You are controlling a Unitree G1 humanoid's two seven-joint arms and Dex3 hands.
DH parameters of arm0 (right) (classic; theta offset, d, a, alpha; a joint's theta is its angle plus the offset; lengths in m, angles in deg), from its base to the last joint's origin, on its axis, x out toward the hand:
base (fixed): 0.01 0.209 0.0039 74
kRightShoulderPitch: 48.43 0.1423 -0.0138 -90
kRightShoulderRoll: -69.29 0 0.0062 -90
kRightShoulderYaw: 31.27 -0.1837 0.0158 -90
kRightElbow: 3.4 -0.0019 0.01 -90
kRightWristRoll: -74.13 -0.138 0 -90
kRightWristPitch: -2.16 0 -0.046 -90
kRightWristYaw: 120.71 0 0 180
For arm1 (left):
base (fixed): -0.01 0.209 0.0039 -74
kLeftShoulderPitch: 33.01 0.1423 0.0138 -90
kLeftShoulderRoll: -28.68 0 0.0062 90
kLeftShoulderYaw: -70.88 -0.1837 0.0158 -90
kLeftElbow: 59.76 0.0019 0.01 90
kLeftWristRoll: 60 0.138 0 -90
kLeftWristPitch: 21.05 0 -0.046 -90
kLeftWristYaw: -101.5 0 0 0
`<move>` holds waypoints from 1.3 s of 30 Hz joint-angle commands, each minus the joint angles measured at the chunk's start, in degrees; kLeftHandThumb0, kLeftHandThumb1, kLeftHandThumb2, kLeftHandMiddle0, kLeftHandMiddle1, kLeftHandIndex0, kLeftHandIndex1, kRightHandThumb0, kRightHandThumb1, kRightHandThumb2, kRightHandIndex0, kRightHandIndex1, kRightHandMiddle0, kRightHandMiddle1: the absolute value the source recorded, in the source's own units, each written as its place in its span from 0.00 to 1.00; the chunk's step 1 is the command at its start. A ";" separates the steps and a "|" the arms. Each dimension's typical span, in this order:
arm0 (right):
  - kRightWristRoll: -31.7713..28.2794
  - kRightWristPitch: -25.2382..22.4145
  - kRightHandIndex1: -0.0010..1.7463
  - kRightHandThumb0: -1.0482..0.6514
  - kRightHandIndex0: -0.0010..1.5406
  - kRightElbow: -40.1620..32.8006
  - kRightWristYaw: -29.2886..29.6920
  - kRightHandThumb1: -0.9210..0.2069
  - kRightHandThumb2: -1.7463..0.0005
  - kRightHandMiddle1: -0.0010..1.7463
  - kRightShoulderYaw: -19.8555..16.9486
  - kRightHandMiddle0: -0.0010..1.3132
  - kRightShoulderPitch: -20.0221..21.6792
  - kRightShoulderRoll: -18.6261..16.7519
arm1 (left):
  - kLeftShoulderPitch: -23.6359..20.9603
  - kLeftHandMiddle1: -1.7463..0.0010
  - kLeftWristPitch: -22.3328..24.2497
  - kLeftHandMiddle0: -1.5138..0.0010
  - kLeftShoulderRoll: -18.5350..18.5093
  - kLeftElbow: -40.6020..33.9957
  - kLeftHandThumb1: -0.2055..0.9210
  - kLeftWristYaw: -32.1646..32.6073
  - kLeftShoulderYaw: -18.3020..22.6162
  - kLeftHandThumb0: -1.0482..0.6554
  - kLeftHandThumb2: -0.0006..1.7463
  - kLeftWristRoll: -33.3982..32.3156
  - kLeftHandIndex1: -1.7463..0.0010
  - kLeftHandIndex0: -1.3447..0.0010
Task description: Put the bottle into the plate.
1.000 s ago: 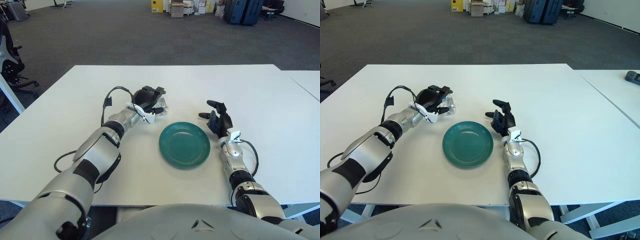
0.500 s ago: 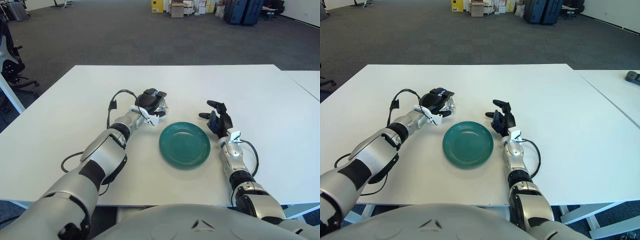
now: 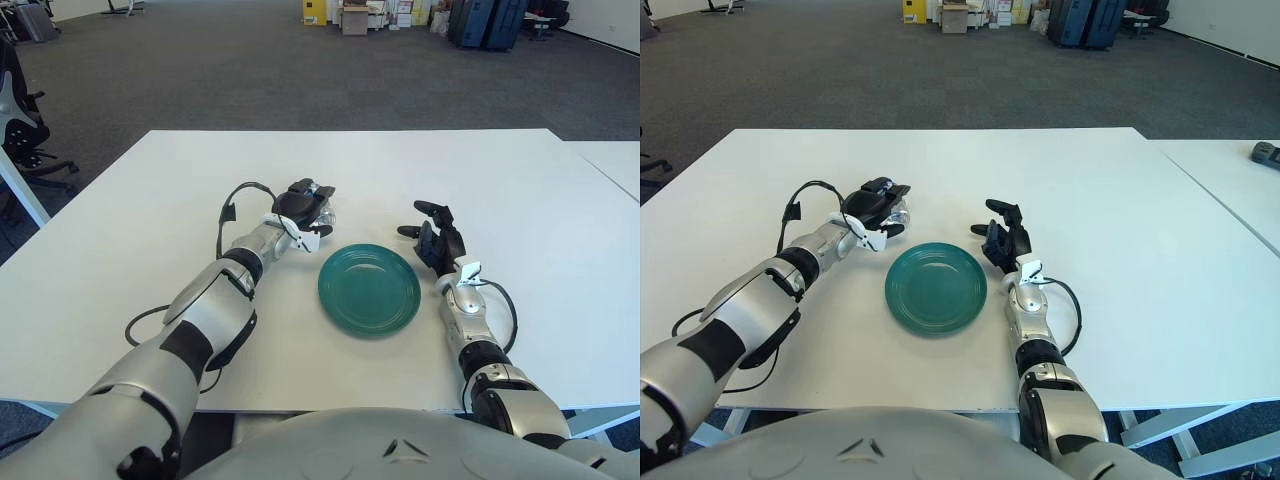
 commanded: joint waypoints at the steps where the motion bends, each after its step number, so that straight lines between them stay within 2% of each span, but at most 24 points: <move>1: -0.65 -1.64 0.50 0.22 0.34 4.08 0.38 0.00 0.49 0.61 -0.64 0.01 -8.64 -0.55 | 0.68 1.00 -0.13 0.92 -1.36 0.18 1.00 -0.74 -0.68 0.05 0.56 -0.02 0.87 1.00; 9: -1.16 -2.27 0.49 0.20 0.33 3.97 -0.31 0.00 0.49 0.61 -0.86 0.00 -8.62 -0.59 | 1.18 1.00 -3.08 0.91 -4.01 -0.78 1.00 0.91 -3.69 0.04 0.58 2.18 0.87 1.00; 22: -1.72 -3.78 0.47 0.17 0.33 3.44 -1.69 0.00 0.48 0.58 -1.03 0.00 -8.54 -0.51 | -0.13 1.00 -3.05 0.91 -5.71 -0.90 1.00 2.55 -8.63 0.03 0.61 5.41 0.88 1.00; 26: -2.15 -4.07 0.46 0.16 0.34 3.25 -2.44 0.00 0.48 0.58 -1.29 0.00 -8.60 -0.50 | -0.61 1.00 -4.38 0.91 -6.44 -1.05 1.00 0.78 -9.15 0.03 0.61 5.38 0.88 1.00; 30: -2.82 -3.96 0.46 0.16 0.35 2.99 -3.51 0.00 0.48 0.57 -1.70 0.00 -8.82 -0.61 | -0.20 1.00 -8.68 0.90 -7.98 -1.90 1.00 -3.98 -8.06 0.03 0.60 3.49 0.88 1.00; 39: -3.51 -4.11 0.45 0.16 0.36 2.12 -4.24 0.00 0.48 0.57 -2.04 0.00 -9.36 -0.72 | 0.41 0.99 -9.92 0.89 -8.27 -1.56 1.00 -13.50 -6.77 0.02 0.59 0.45 0.86 1.00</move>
